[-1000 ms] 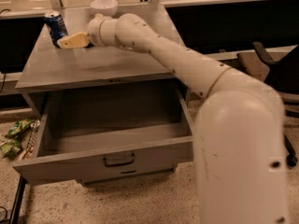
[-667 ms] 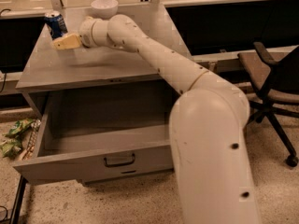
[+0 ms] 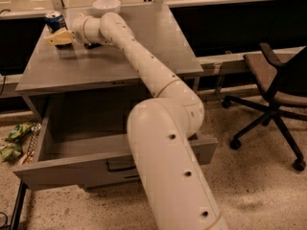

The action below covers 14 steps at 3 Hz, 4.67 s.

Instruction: Place pepsi can into top drawer

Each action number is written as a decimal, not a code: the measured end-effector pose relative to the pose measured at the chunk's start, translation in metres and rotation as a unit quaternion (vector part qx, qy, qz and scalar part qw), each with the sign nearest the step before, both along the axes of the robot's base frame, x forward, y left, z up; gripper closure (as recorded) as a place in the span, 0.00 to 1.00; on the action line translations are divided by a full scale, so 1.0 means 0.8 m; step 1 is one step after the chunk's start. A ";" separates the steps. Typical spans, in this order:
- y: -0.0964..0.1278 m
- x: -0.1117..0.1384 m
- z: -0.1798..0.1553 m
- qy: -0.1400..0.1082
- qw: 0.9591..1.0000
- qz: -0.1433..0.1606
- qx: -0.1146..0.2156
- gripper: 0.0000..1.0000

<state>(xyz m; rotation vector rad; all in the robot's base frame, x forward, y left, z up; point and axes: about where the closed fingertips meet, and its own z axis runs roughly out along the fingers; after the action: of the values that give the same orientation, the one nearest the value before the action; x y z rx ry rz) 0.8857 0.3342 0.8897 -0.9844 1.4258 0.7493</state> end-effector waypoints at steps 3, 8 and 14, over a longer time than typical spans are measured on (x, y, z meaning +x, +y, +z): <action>0.006 0.015 0.054 -0.016 0.999 0.015 0.043 0.79; -0.149 -0.157 0.088 -0.021 0.997 0.024 0.074 1.00; -0.205 -0.335 0.053 0.063 0.989 0.132 0.001 1.00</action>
Offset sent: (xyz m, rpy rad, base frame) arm 0.0611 0.0197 0.0545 0.0732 -0.0707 -0.0080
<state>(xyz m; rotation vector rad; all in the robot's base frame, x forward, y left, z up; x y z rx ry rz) 0.6180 0.1702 0.9323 -1.1556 1.4173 1.0223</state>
